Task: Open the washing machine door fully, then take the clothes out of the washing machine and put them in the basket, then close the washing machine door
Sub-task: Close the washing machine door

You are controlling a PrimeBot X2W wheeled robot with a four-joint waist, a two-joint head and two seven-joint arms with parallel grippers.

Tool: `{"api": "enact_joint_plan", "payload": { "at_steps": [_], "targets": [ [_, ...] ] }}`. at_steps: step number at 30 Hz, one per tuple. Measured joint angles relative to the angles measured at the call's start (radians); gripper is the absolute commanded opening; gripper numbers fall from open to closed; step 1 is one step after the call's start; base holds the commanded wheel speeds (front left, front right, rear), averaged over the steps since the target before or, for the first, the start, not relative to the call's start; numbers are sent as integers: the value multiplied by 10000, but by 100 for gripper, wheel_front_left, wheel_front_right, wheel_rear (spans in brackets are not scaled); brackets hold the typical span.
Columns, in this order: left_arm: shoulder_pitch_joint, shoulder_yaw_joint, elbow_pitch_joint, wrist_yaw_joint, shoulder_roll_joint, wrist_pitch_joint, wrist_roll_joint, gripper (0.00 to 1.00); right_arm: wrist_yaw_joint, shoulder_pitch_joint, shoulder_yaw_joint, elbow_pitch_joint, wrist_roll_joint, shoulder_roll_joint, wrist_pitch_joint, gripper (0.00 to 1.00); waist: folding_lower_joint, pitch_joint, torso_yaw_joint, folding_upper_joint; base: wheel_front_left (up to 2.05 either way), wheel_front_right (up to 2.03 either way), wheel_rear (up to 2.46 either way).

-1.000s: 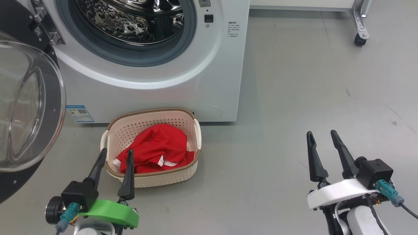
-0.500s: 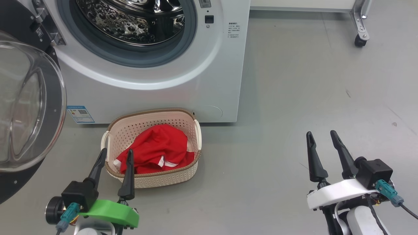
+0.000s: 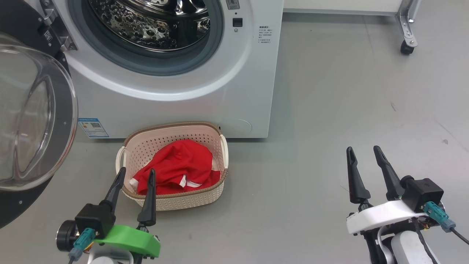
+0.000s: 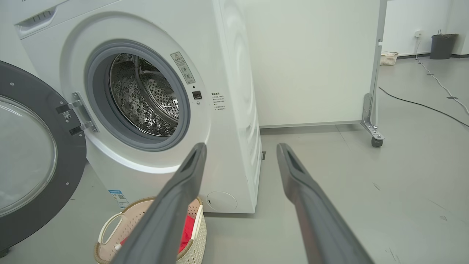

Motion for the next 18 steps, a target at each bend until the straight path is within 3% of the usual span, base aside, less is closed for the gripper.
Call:
{"api": "enact_joint_plan", "payload": {
  "at_steps": [9, 18],
  "targets": [
    [-10, -199, -4, 23, 0, 0, -44, 100, 0, 4, -38, -100, 0, -29, 0, 100, 0, 140, 464, 0, 0, 0, 0],
    [-14, -353, -10, 123, 2, 0, -213, 100, 0, 4, 128, -171, -4, -213, 0, 100, 0, 350, 1426, 0, 0, 0, 0]
  ]
}}
